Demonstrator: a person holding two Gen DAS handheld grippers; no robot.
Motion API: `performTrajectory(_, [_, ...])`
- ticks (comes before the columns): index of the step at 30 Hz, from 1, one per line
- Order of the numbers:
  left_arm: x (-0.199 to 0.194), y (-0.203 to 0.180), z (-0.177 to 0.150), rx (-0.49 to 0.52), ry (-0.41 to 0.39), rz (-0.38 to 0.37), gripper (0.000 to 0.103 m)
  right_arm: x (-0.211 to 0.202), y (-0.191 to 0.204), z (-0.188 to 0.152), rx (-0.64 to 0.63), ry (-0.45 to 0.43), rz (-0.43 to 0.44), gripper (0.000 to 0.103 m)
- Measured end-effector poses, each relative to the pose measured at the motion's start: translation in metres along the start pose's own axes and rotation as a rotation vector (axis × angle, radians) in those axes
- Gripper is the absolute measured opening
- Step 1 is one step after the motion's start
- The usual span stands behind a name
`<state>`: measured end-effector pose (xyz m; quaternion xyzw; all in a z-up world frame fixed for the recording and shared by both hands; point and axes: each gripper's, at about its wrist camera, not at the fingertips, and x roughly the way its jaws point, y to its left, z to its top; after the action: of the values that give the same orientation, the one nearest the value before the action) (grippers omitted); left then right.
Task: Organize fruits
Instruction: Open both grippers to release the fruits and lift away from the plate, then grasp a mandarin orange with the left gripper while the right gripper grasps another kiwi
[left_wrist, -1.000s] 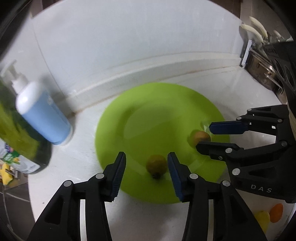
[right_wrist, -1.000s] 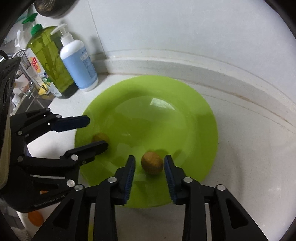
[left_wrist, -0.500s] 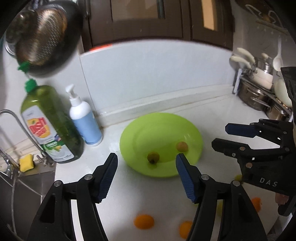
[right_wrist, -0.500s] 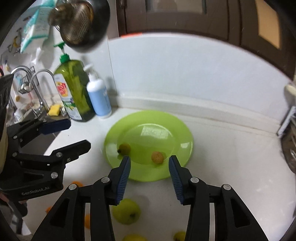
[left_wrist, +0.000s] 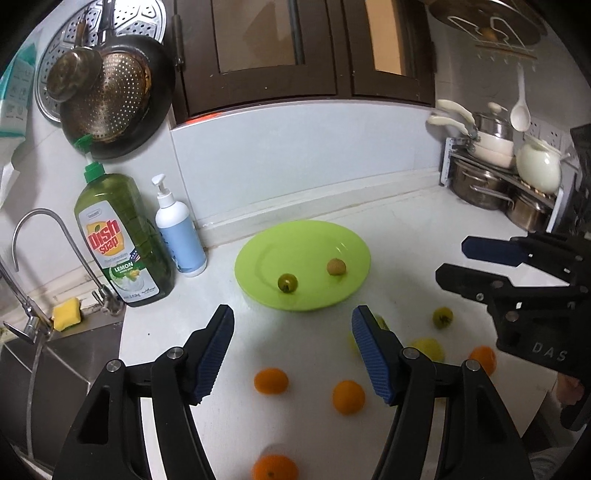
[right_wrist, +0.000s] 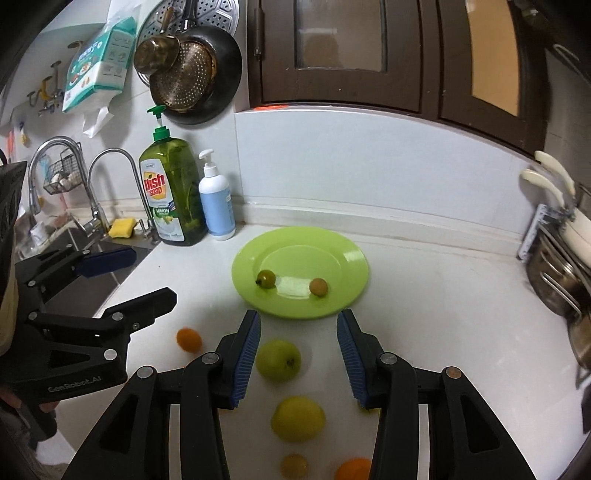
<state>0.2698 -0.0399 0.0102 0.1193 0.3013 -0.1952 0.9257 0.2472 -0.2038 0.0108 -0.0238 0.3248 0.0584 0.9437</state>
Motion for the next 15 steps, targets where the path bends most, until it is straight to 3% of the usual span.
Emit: performTrajectory(15, [0.006,-0.018,-0.05,0.084,0.1,-0.071,0.065,-0.021,0.011,-0.06,0.085,0.065,-0.08,0.044])
